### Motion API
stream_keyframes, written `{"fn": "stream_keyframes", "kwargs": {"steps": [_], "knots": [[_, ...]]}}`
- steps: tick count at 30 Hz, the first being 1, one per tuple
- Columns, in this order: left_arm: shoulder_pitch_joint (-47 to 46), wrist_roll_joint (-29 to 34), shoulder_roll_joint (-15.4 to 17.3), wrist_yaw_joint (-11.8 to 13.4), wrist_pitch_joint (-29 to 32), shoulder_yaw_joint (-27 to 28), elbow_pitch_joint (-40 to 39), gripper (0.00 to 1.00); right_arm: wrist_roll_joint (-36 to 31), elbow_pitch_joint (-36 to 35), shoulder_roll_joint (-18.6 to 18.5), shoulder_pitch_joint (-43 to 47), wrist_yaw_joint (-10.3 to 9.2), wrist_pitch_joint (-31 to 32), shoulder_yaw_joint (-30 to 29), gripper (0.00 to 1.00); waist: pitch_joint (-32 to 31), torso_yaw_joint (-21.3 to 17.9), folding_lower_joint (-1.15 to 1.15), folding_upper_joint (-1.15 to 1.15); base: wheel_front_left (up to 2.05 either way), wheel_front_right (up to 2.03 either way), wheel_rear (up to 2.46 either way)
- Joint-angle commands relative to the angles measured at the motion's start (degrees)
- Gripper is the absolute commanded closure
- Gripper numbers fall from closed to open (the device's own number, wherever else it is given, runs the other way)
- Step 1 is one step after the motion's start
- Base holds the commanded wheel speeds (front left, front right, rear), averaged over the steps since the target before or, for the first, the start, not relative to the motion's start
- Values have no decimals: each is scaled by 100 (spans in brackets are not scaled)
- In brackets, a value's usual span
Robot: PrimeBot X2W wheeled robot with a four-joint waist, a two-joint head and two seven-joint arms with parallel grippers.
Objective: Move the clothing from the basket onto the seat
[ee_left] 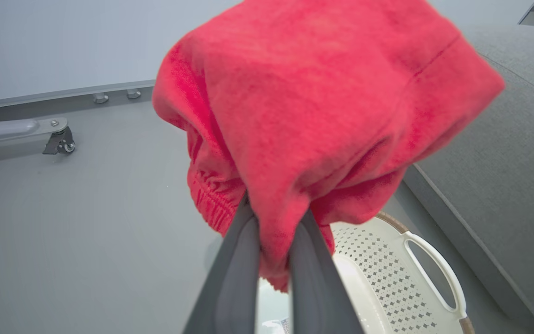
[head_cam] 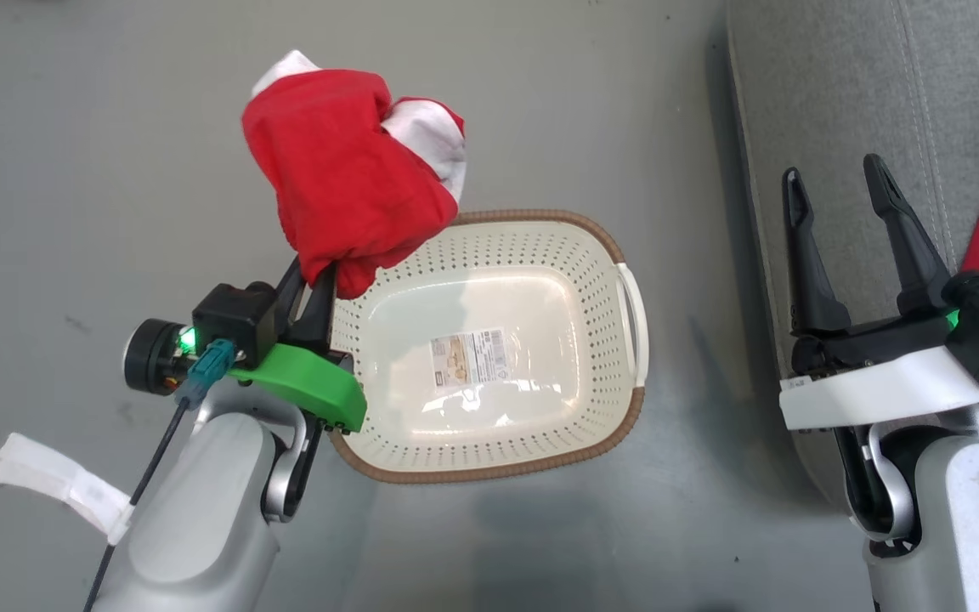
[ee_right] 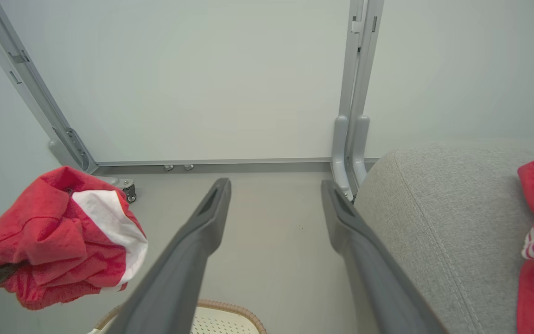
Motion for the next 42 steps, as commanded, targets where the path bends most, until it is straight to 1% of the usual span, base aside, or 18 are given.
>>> {"fn": "stream_keyframes", "kwargs": {"steps": [1, 9, 15, 22, 29, 37, 42], "knots": [[197, 83, 22, 48, -17, 122, -191, 100, -17, -2, -16, 131, -3, 45, -24, 0, -575, 470, 1, 0, 0, 0, 0], [795, 259, 36, 55, -17, 735, -1126, 100, 15, -44, -15, 474, -3, 274, -69, 0, -1170, 624, 1, 0, 0, 0, 0], [1139, 422, -11, 8, -17, 986, -1704, 100, 63, -45, -15, 748, -3, 397, -44, 0, -1595, 611, 1, 0, 0, 0, 0], [1506, 483, -54, -1, -18, 1014, -2079, 100, 135, 8, -14, 1035, -3, 493, 15, 0, -2057, 533, 1, 0, 0, 0, 0], [1891, 501, -16, 52, 3, 935, -2275, 100, 180, 37, -14, 1311, -3, 582, 69, 0, -2472, 463, 1, 0, 0, 0, 0], [2310, 491, 17, 134, 164, 786, -2584, 100, 241, 22, -14, 1628, -3, 665, 118, 0, -2816, 390, 1, 0, 0, 0, 0], [2478, 477, 41, 191, 258, 728, -2756, 100, 272, 0, -14, 1723, -3, 696, 148, 0, -2929, 362, 1, 0, 0, 0, 0]]}}
